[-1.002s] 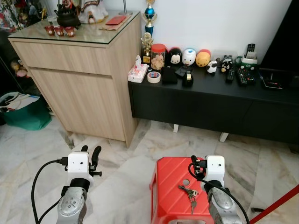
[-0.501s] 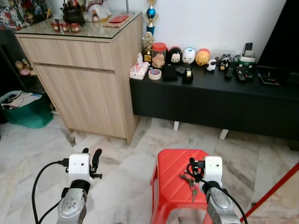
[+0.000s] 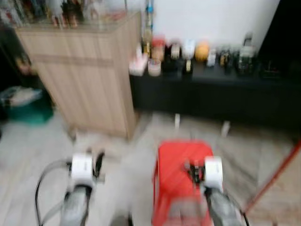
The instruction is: Hang keys on a hook
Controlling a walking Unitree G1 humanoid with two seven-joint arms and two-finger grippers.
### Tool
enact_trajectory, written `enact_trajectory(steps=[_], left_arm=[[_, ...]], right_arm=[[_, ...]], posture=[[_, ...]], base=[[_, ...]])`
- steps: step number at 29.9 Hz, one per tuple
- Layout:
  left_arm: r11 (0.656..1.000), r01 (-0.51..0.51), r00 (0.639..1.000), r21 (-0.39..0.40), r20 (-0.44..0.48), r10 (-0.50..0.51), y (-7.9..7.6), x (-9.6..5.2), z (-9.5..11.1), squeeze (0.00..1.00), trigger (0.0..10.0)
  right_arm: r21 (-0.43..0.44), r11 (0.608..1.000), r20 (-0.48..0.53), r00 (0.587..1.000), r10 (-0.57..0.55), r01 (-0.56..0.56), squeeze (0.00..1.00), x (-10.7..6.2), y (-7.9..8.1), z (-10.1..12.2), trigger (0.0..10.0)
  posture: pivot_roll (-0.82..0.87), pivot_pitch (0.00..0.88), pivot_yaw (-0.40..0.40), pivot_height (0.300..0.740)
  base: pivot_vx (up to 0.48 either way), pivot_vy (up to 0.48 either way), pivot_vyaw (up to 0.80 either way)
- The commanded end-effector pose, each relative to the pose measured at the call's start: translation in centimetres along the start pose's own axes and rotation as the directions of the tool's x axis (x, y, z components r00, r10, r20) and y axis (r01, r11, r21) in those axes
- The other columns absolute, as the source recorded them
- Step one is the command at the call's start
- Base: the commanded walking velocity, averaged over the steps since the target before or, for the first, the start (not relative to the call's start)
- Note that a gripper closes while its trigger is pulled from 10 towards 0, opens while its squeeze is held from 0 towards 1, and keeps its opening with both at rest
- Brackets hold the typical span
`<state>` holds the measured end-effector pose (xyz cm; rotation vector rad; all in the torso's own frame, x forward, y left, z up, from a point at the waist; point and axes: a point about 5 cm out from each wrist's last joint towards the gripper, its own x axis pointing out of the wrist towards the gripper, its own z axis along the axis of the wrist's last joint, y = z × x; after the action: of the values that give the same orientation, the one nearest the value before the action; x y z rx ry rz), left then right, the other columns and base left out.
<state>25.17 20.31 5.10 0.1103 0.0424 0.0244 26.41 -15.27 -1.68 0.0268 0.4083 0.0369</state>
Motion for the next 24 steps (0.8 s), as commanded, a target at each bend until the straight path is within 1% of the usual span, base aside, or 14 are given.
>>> enact_trajectory(steps=[1, 8, 10, 12, 15, 17, 18, 24], left_arm=[[1.0, 0.015, 1.0, 0.017, 0.0, -0.015, 0.06, 0.32, 0.27, 0.0, 10.0], [1.0, 0.017, 1.0, 0.014, -0.003, -0.017, -0.05, 0.29, 0.28, 0.0, 10.0], [1.0, 0.023, 1.0, 0.017, -0.013, -0.022, -0.14, 0.3, 0.19, 0.0, 10.0], [1.0, 0.03, 1.0, 0.003, -0.006, -0.03, -0.27, 0.4, 0.3, 0.0, 10.0], [0.999, 0.034, 0.999, 0.0, 0.004, -0.034, -0.34, 0.47, 0.47, 0.0, 10.0], [0.999, 0.043, 0.999, 0.001, 0.001, -0.043, -0.4, 0.51, 0.44, 0.0, 10.0], [0.998, 0.056, 0.998, 0.01, -0.004, -0.056, -0.5, 0.51, 0.41, 0.0, 10.0], [0.998, 0.057, 0.998, 0.012, -0.006, -0.057, -0.49, 0.41, 0.36, 0.0, 10.0]], right_arm=[[0.0, 1.0, 0.003, 1.0, 0.009, -0.009, 0.0, 0.14, 0.19, 0.17, 10.0], [-0.004, 1.0, 0.0, 1.0, 0.02, -0.02, 0.0, 0.16, 0.34, 0.13, 10.0], [-0.017, 0.999, -0.007, 1.0, 0.028, -0.028, 0.0, 0.15, 0.38, 0.03, 10.0], [-0.028, 0.999, -0.013, 0.999, 0.031, -0.032, 0.0, 0.1, 0.41, -0.15, 10.0], [-0.034, 0.999, -0.022, 0.999, 0.029, -0.03, 0.0, 0.04, 0.37, -0.35, 10.0], [-0.017, 0.999, -0.028, 0.999, 0.029, -0.029, 0.0, 0.02, 0.36, -0.47, 10.0], [0.013, 1.0, -0.037, 0.999, 0.021, -0.02, 0.0, -0.01, 0.27, -0.63, 10.0], [0.017, 1.0, -0.041, 0.999, 0.021, -0.021, 0.0, -0.02, 0.16, -0.7, 10.0]], posture=[[0.05, 0.0, -0.002, 0.641], [0.05, 0.0, -0.003, 0.641], [0.05, 0.0, -0.003, 0.641], [0.05, 0.0, -0.002, 0.641], [0.05, 0.0, -0.002, 0.641], [0.05, 0.0, -0.002, 0.641], [0.05, 0.0, -0.001, 0.641], [0.05, 0.0, 0.0, 0.641]], base=[[0.0, 0.0, 0.0], [0.0, 0.0, 0.0], [0.0, 0.0, 0.0], [0.0, 0.0, 0.0], [0.0, 0.0, 0.58], [0.0, 0.0, 0.62], [0.251, 0.0, 0.0], [0.289, 0.0, 0.0]])
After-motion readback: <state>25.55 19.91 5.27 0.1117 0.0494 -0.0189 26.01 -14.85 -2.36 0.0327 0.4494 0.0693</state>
